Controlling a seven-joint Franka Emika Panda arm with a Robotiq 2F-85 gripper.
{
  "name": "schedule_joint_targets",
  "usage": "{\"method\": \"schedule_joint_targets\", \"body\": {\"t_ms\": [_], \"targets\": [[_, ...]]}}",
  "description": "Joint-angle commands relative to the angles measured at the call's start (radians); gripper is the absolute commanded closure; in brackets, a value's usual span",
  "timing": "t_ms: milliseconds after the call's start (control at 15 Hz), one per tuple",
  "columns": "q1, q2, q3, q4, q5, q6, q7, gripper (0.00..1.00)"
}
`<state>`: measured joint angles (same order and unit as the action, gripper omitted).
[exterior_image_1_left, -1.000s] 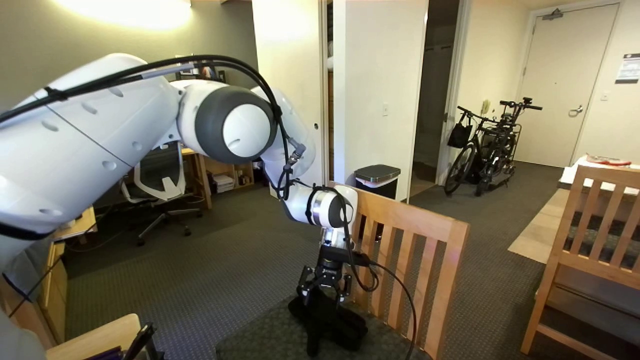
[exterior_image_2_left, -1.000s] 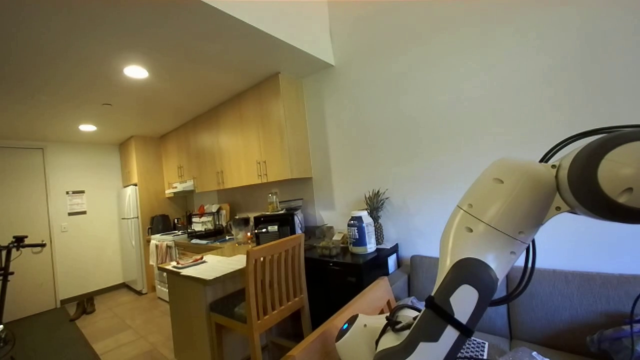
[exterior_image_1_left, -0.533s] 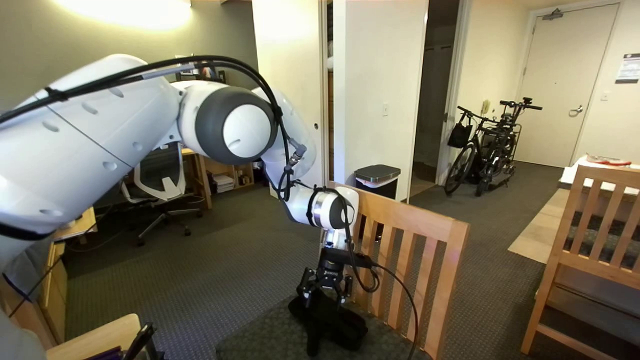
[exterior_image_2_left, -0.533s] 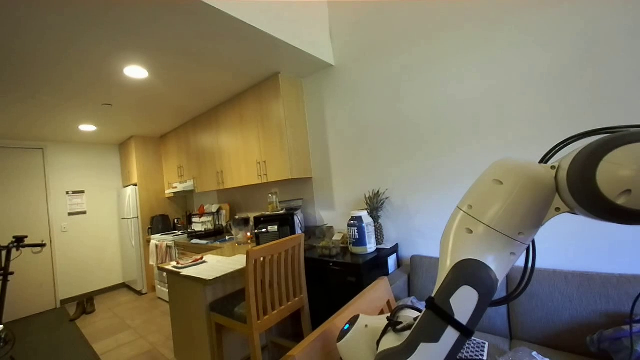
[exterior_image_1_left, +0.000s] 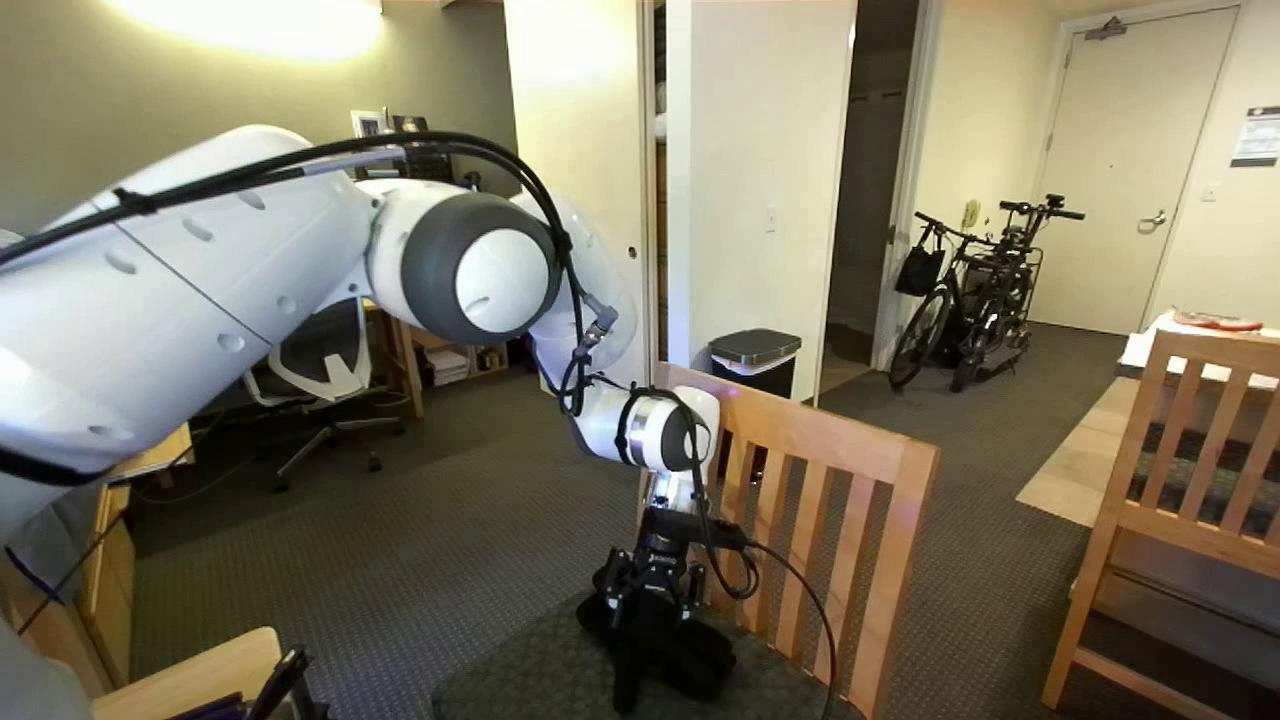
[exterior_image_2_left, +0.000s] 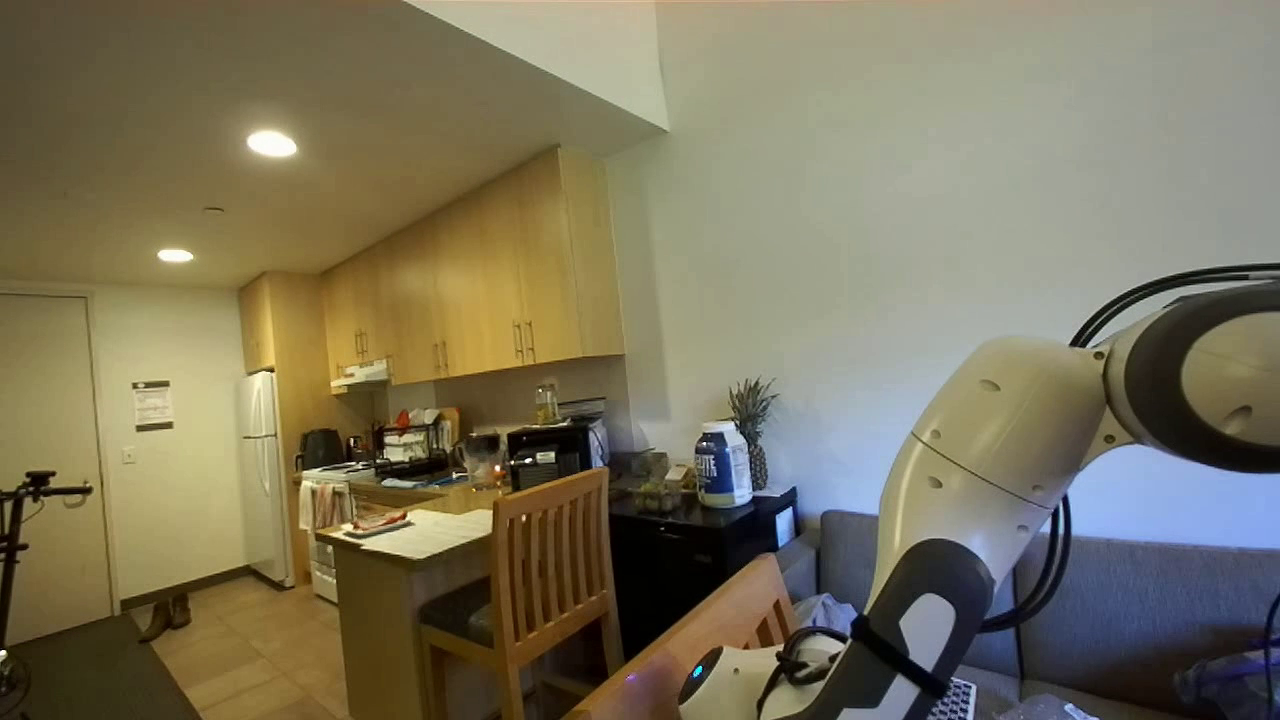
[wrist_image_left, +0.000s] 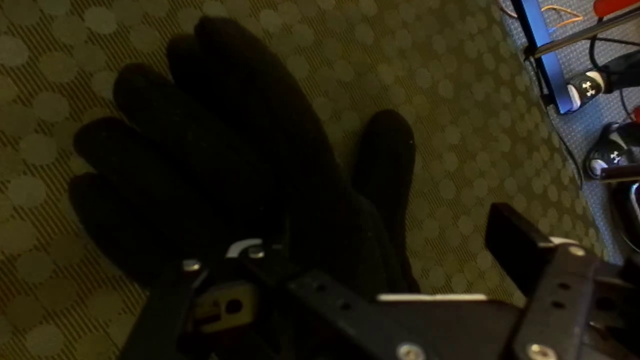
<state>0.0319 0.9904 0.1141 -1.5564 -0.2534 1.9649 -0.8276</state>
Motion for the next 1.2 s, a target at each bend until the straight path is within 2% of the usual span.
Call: {"method": "schedule_joint_targets", "body": {"t_ms": [0, 1133], "targets": [[-0.007, 0.026, 0.001, 0.024, -0.021, 0.005, -0.038, 0.00], [-0.014, 0.079, -0.009, 0.074, -0.018, 0.005, -0.079, 0.00]]}}
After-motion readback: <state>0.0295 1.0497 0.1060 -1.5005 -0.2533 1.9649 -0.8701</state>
